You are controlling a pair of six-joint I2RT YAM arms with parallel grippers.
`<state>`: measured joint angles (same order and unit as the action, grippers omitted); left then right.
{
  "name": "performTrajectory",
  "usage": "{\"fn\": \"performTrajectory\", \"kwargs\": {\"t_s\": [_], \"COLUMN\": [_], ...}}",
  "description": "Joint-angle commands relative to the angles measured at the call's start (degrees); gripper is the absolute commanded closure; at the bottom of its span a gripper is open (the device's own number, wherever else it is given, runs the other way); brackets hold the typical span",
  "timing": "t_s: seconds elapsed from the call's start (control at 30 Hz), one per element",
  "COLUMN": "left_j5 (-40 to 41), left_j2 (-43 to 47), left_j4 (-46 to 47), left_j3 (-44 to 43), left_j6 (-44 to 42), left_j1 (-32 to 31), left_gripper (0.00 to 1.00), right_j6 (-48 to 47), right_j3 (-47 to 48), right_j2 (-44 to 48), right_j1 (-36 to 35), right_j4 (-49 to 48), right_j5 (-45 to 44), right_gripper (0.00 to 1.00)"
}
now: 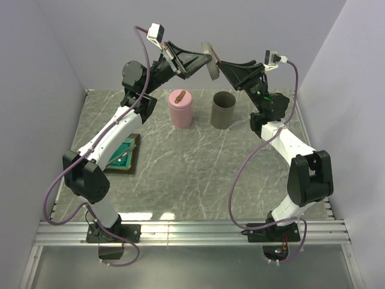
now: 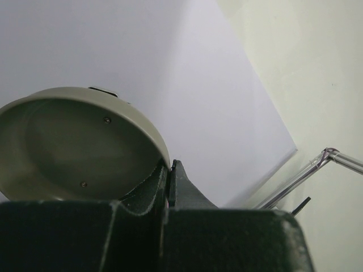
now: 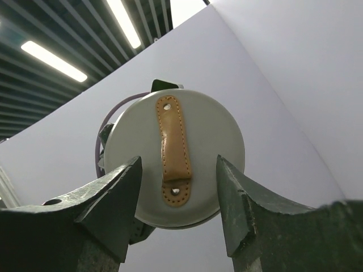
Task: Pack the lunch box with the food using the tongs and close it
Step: Pass the lid of the lunch box from the left arm to the right
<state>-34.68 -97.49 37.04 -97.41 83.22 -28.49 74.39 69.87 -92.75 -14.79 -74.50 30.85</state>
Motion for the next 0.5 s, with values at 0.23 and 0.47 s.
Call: {"fn": "performTrajectory", "kwargs": {"t_s": [0.23, 0.47], "left_j5": [-0.5, -0.8], "left_j2": [1.0, 0.6], "left_j4": [3.9, 4.4], "left_j3": [-1.6, -1.5], "left_j6": [1.6, 1.3], "left_j1": [-0.9, -2.3], "left_gripper": [1.00, 1.00], "right_j6": [-0.2, -0.6], "right_j3": [1.5, 1.2], "right_j2": [0.3, 0.2], "right_j1": [-0.8, -1.5], "right_j4": [-9.0, -8.7], "right_j5": [-0.4, -0.3], "right_gripper": [0.46, 0.69]}}
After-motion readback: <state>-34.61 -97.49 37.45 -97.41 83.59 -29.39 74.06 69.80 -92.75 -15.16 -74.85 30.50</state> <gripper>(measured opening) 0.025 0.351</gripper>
